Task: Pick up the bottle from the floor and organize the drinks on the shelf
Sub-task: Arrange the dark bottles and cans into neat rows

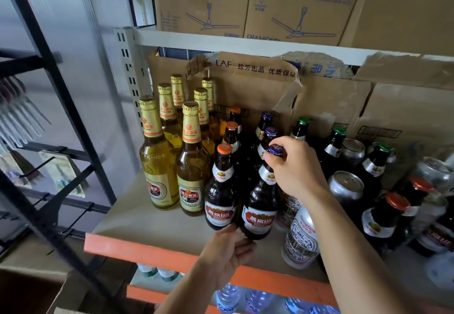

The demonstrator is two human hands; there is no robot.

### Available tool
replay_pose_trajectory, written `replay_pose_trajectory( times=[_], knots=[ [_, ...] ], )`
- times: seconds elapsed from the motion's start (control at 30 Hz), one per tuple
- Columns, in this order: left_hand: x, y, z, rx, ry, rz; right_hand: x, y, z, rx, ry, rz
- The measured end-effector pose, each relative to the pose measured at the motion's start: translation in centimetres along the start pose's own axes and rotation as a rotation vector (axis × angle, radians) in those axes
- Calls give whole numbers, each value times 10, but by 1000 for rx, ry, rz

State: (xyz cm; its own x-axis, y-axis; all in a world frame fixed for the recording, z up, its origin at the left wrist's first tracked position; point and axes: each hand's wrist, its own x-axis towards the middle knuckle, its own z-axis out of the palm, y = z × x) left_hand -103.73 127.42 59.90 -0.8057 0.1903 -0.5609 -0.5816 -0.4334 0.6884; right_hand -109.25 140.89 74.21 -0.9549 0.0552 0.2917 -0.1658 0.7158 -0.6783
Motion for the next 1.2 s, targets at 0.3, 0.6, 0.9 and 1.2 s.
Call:
replay_pose_trajectory(
  times=[0.3,0.6,0.9,1.2],
  knots=[
    [12,-3,5,-11,2,7,-1,5,8,-51,32,-23],
    [19,-7,1,-89,23,27,-4,10,13,18,77,-46],
    [22,-7,-1,-131,77,48,-5,9,19,77,92,-69],
    [18,-9,-3,-147,62,24,-4,17,13,68,-46,27]
  ],
)
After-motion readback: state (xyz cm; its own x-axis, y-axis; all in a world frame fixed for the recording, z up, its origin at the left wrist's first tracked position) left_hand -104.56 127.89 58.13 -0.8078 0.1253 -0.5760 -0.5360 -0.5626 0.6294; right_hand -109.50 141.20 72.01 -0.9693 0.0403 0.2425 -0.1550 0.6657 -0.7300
